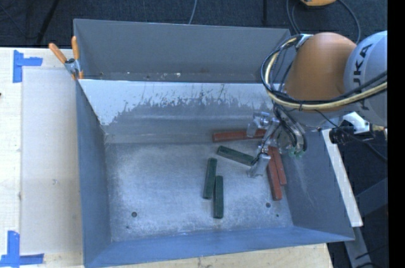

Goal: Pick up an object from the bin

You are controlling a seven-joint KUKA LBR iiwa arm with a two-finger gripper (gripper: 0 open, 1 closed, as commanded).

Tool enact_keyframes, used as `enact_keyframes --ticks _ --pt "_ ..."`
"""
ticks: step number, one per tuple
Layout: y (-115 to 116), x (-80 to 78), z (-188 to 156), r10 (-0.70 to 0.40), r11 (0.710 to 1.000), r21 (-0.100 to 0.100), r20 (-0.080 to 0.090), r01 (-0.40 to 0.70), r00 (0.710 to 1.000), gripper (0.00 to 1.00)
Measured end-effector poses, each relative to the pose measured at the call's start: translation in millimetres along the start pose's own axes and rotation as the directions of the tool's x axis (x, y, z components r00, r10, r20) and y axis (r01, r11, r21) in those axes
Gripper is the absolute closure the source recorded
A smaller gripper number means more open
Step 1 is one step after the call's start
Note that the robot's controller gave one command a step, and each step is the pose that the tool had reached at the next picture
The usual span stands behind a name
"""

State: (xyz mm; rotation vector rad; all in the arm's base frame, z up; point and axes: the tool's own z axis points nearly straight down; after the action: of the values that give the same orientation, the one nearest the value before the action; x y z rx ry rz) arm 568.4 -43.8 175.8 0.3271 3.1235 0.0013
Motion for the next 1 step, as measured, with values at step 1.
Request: enact_keyframes --ticks 1 --pt "12.4 2.6 -2.8 0.03 1.0 0.0 0.0 -0.03 1.0 0.0"
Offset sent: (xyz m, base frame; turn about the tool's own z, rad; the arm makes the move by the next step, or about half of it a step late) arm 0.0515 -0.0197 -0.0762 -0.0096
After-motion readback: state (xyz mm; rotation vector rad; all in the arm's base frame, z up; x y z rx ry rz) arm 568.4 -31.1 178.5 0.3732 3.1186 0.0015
